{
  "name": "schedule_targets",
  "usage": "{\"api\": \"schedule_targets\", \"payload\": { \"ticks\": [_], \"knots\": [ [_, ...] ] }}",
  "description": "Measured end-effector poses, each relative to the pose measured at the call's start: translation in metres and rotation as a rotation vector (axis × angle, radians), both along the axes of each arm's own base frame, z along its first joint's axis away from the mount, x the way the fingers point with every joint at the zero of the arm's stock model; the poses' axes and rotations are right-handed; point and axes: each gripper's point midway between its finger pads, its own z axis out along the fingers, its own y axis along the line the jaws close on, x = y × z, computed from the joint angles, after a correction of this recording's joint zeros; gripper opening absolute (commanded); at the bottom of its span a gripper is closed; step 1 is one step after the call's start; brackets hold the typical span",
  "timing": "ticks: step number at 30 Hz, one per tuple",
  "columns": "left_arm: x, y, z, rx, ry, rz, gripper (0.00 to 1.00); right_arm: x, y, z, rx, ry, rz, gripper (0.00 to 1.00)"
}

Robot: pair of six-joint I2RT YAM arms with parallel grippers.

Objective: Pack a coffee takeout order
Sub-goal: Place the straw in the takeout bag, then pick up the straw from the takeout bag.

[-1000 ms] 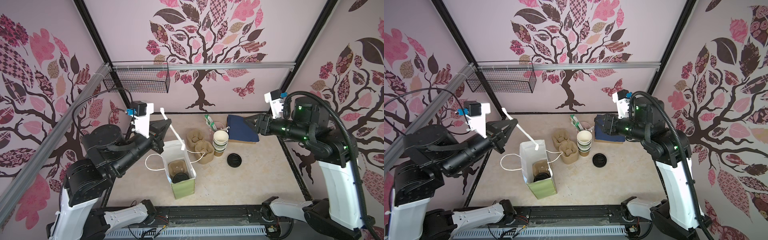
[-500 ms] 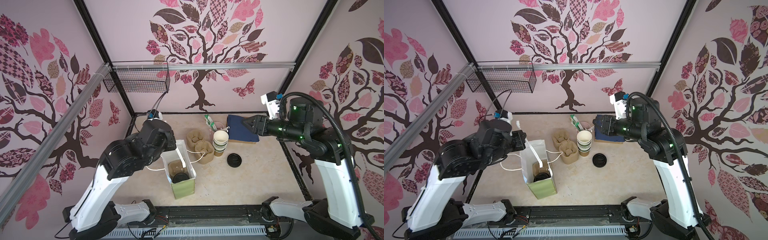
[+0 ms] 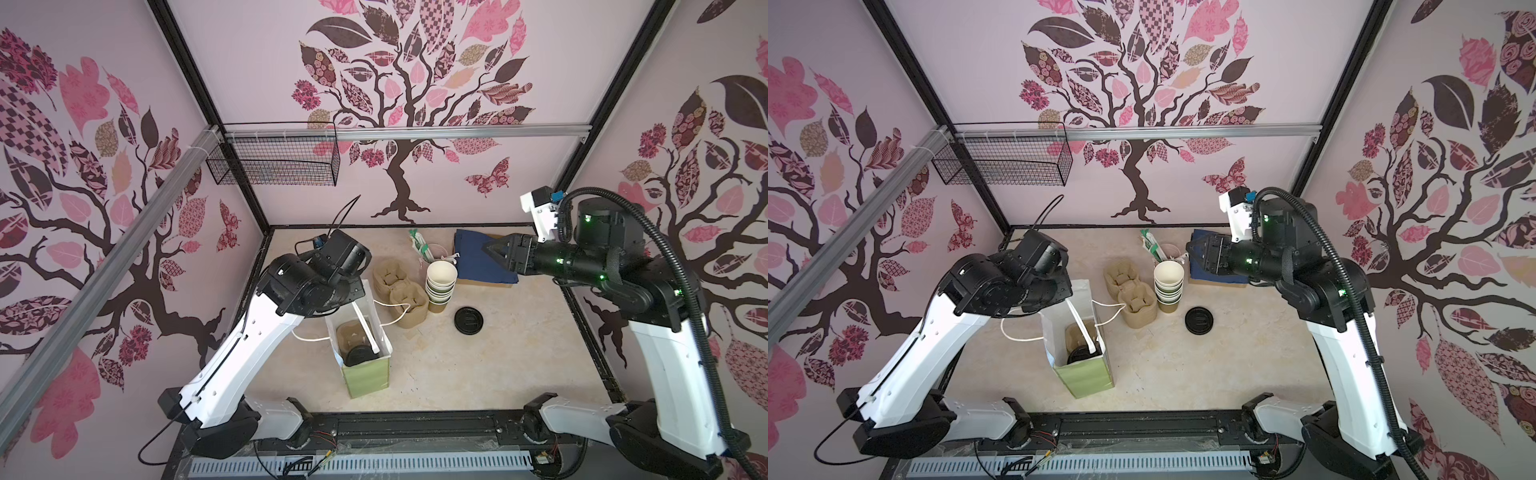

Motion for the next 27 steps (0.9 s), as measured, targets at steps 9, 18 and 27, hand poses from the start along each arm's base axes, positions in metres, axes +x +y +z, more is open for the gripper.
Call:
{"api": "schedule_targets", "payload": {
  "ticks": [9, 18, 27],
  "knots": [
    [0.004, -0.008, -0.041, 0.015, 0.118, 0.008, 0.01, -0.002, 0.001, -0.006, 0.006, 0.027, 0.008, 0.42],
    [0.012, -0.008, -0.072, 0.006, 0.156, 0.037, 0.11, 0.0, 0.0, -0.013, -0.003, 0.069, -0.012, 0.41],
    [0.018, -0.011, -0.086, -0.02, 0.164, 0.044, 0.23, 0.001, 0.0, -0.016, -0.008, 0.078, -0.019, 0.41]
  ]
}}
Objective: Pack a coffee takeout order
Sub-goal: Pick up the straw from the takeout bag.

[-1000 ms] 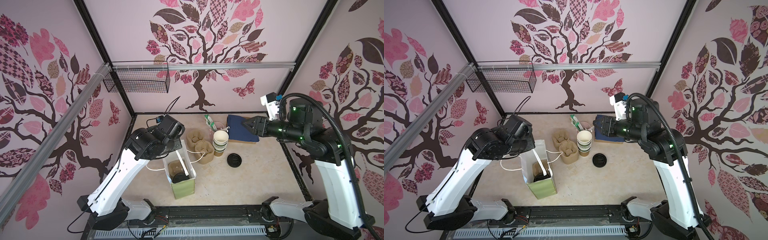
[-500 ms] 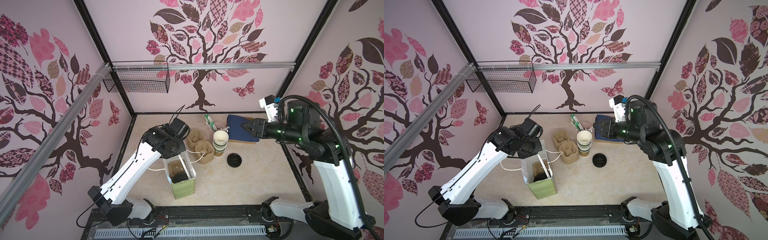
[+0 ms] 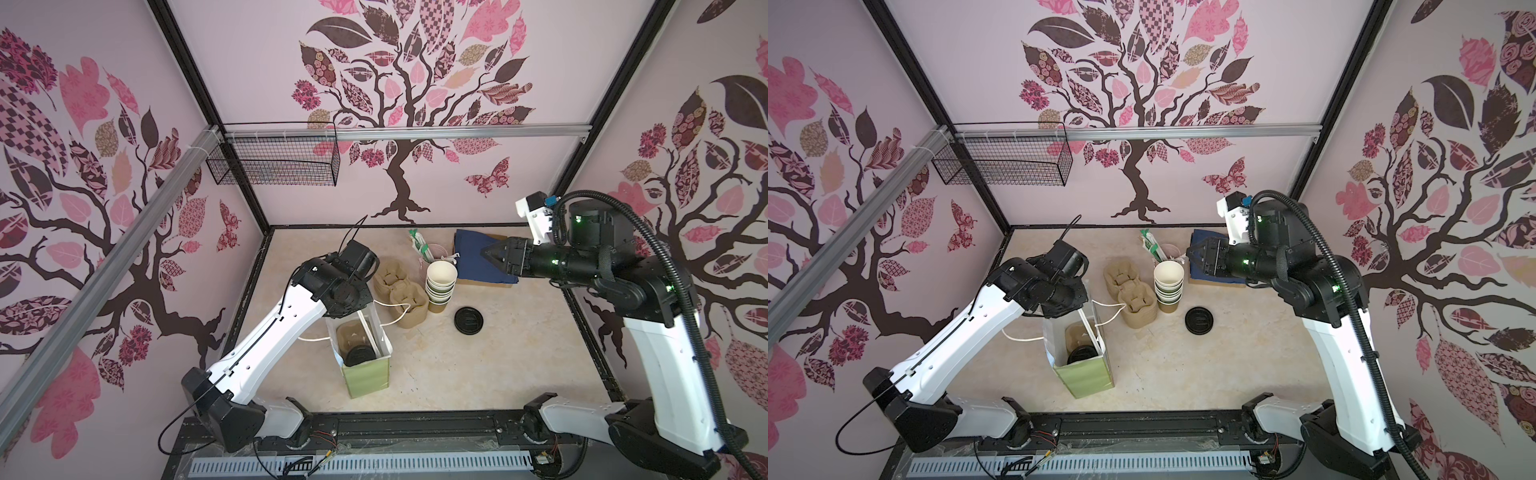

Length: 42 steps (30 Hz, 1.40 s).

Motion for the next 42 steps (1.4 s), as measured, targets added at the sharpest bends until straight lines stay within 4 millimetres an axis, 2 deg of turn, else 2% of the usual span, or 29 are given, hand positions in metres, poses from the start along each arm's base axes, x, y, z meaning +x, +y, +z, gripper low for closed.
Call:
{"api": "schedule_targets", "payload": {
  "ticks": [3, 10, 14, 20, 24, 31, 42],
  "knots": [
    [0.001, -0.002, -0.003, -0.005, 0.001, -0.003, 0.28, 0.0, -0.001, 0.0, -0.003, 0.0, -0.005, 0.41],
    [0.005, -0.002, 0.003, -0.018, -0.031, -0.007, 0.45, 0.0, -0.002, 0.001, -0.003, -0.002, -0.009, 0.41],
    [0.004, 0.003, 0.011, -0.027, -0.058, -0.004, 0.45, 0.0, -0.002, 0.001, -0.002, -0.001, -0.012, 0.41],
    [0.003, 0.009, 0.02, -0.039, -0.089, 0.005, 0.36, 0.0, -0.002, 0.001, 0.004, 0.005, -0.013, 0.4],
    [0.007, 0.01, 0.021, -0.039, -0.1, 0.004, 0.34, 0.0, -0.001, 0.001, 0.007, 0.008, -0.013, 0.4],
    [0.021, 0.008, 0.012, -0.027, -0.093, 0.013, 0.28, 0.0, -0.001, 0.001, 0.008, 0.008, -0.014, 0.4],
    [0.026, 0.007, 0.007, -0.018, -0.096, 0.0, 0.02, 0.0, -0.001, 0.003, 0.009, 0.009, -0.015, 0.39]
  ]
}}
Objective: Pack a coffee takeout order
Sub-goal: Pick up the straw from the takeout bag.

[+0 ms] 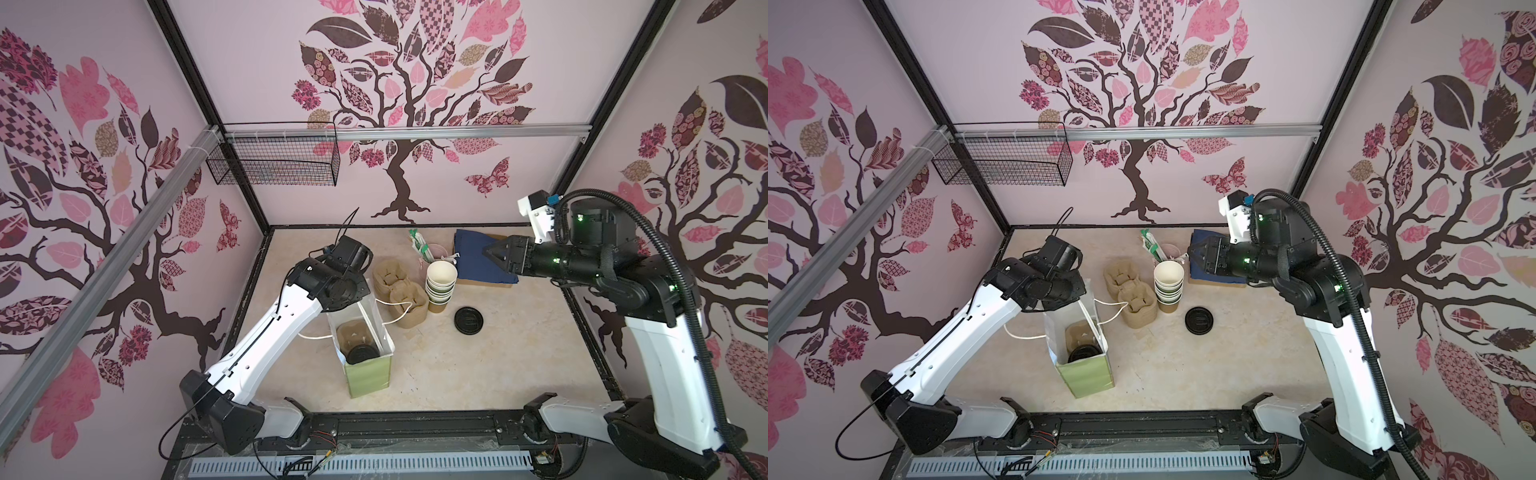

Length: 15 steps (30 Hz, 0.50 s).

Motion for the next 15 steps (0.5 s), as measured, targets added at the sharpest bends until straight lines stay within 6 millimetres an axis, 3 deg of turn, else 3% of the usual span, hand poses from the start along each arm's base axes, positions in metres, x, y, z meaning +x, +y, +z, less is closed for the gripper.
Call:
{"api": "schedule_targets", "payload": {
  "ticks": [5, 15],
  "knots": [
    [-0.002, 0.004, 0.007, -0.004, -0.026, 0.008, 0.0, 0.0, 0.0, 0.0, 0.001, 0.0, 0.001, 0.39],
    [-0.01, 0.024, 0.046, -0.019, -0.173, 0.034, 0.0, 0.0, 0.002, -0.001, 0.004, 0.008, 0.005, 0.39]
  ]
}}
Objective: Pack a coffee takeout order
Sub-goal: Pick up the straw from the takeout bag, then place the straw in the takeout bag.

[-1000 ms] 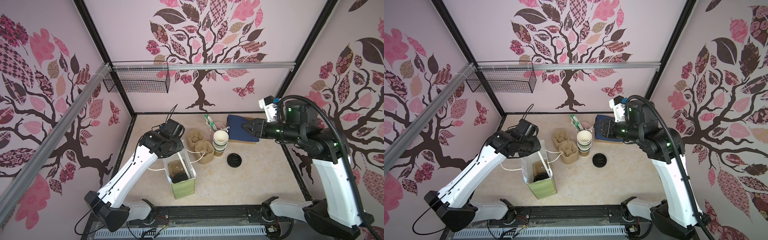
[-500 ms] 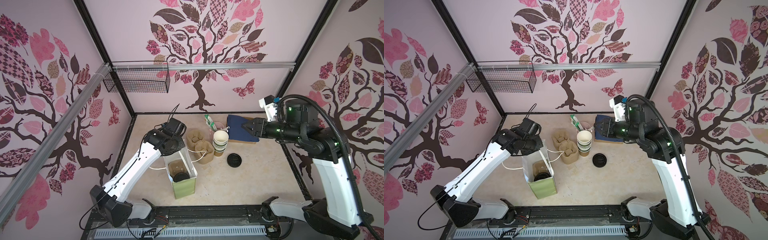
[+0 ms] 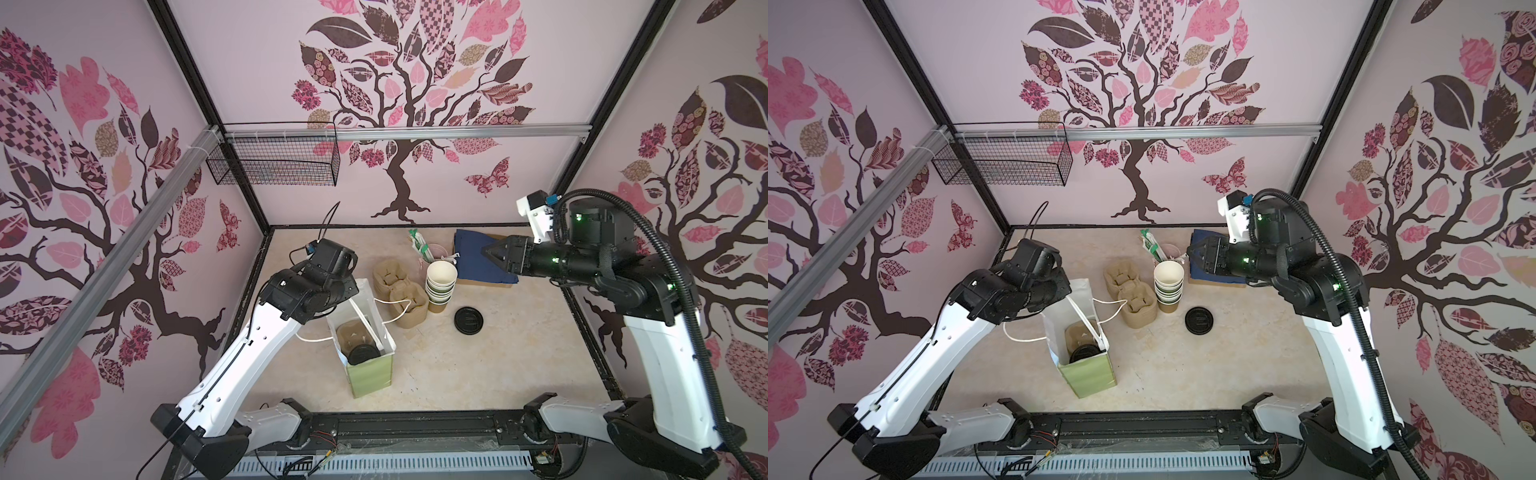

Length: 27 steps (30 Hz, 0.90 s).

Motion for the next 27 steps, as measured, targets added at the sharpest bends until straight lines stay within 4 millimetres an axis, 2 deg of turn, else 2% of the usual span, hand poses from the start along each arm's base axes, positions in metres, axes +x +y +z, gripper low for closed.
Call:
{"api": "schedule_targets", "payload": {
  "ticks": [5, 9, 11, 14, 19, 22, 27],
  "knots": [
    [0.006, 0.004, 0.012, -0.002, -0.08, 0.011, 0.02, 0.0, 0.0, 0.0, 0.002, 0.002, -0.002, 0.39],
    [0.008, 0.006, 0.012, 0.002, -0.12, 0.015, 0.22, 0.0, 0.0, 0.0, 0.006, 0.006, -0.004, 0.39],
    [0.009, 0.007, 0.009, 0.005, -0.125, 0.017, 0.28, 0.0, 0.0, 0.0, 0.008, 0.008, -0.005, 0.39],
    [0.009, 0.008, 0.005, 0.009, -0.124, 0.02, 0.34, 0.001, 0.001, -0.001, 0.009, 0.013, -0.004, 0.39],
    [0.006, 0.013, 0.015, 0.015, -0.157, 0.022, 0.43, 0.003, 0.004, -0.003, 0.01, 0.026, 0.007, 0.39],
    [0.001, 0.019, 0.029, 0.021, -0.183, 0.021, 0.43, 0.005, 0.006, -0.006, 0.009, 0.036, 0.012, 0.39],
    [-0.014, 0.035, 0.08, 0.023, -0.289, 0.019, 0.49, 0.01, 0.009, -0.016, -0.002, 0.065, 0.016, 0.39]
  ]
}}
